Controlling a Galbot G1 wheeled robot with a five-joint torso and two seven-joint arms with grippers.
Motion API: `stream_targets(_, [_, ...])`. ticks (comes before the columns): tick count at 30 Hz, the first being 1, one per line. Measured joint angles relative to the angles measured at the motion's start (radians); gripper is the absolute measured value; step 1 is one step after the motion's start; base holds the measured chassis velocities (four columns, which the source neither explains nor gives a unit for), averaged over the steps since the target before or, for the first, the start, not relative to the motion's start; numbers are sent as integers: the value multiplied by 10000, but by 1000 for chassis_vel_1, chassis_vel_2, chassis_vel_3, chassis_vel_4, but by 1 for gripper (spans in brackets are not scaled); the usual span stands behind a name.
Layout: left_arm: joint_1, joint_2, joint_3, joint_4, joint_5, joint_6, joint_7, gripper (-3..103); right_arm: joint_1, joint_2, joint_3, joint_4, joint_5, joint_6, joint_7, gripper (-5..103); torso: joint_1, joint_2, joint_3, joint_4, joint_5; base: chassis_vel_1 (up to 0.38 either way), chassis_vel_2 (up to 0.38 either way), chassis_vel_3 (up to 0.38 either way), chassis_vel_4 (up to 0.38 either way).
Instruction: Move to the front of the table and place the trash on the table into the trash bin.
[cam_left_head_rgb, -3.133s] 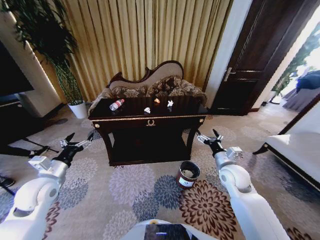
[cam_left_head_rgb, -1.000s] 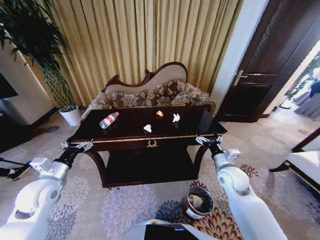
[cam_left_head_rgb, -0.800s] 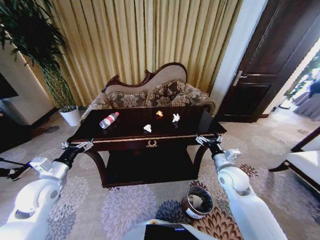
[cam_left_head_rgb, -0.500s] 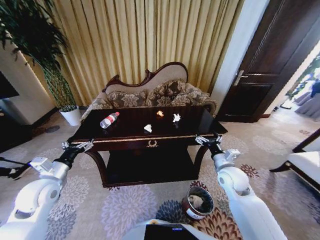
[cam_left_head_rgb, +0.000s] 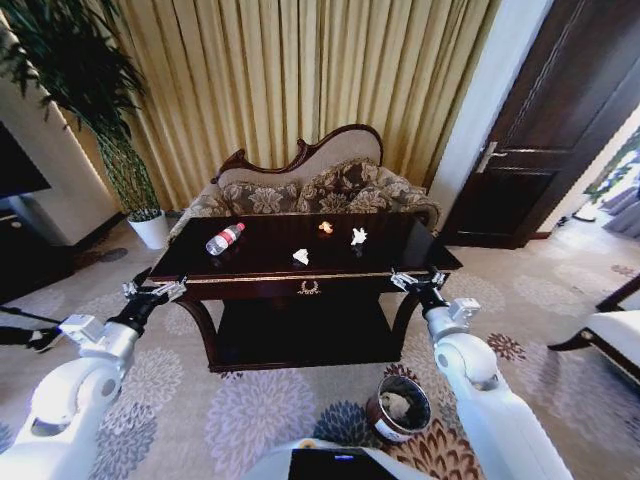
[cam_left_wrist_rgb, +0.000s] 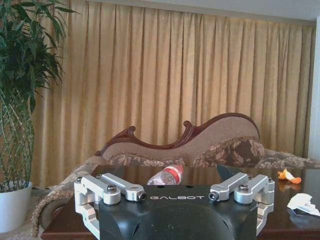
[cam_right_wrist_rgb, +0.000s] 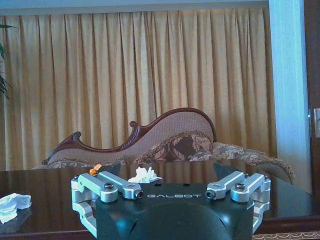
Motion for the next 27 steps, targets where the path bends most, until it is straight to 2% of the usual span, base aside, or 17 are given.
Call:
stream_targets(14, [42, 1, -8, -60, 14, -2, -1, 100, -28, 73, -10, -6, -14, 19, 0, 100, -1, 0, 0, -1, 0, 0, 0, 0, 0])
stream_targets(27, [52, 10, -46, -112, 17, -3, -12, 100, -39, 107, -29, 0, -222, 42, 0, 100, 3, -3, 2, 0, 1, -96, 102, 107, -95])
